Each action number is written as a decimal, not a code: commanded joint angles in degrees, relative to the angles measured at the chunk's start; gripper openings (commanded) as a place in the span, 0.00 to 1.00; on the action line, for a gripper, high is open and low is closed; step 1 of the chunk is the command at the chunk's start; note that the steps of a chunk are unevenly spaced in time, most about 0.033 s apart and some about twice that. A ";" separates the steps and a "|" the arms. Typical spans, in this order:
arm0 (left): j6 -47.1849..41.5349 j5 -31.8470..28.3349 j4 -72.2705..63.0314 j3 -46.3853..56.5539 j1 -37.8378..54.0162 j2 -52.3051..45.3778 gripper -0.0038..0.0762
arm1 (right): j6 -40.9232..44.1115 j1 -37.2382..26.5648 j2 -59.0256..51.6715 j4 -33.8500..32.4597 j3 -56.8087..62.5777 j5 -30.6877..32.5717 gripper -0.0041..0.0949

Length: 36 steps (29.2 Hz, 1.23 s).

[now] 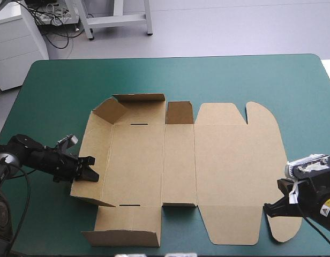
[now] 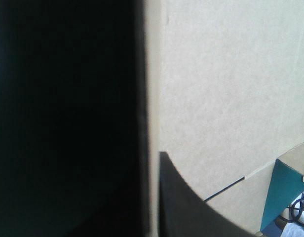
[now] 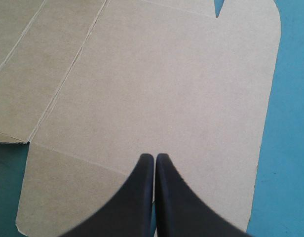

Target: Fold the box

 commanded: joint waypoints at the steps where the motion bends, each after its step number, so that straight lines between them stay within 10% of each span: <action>1: -0.49 0.63 -0.95 -0.88 -0.37 -1.72 0.01 | -0.51 -0.32 0.15 0.62 -1.38 -2.76 0.04; 19: 1.73 7.83 2.27 -19.44 -3.28 -9.94 0.01 | -0.51 -0.32 0.15 0.82 -1.38 -2.89 0.04; 36: -9.85 -1.71 44.48 -45.67 -37.01 -9.40 0.01 | 1.64 -0.32 -3.67 0.00 -1.38 -5.29 0.04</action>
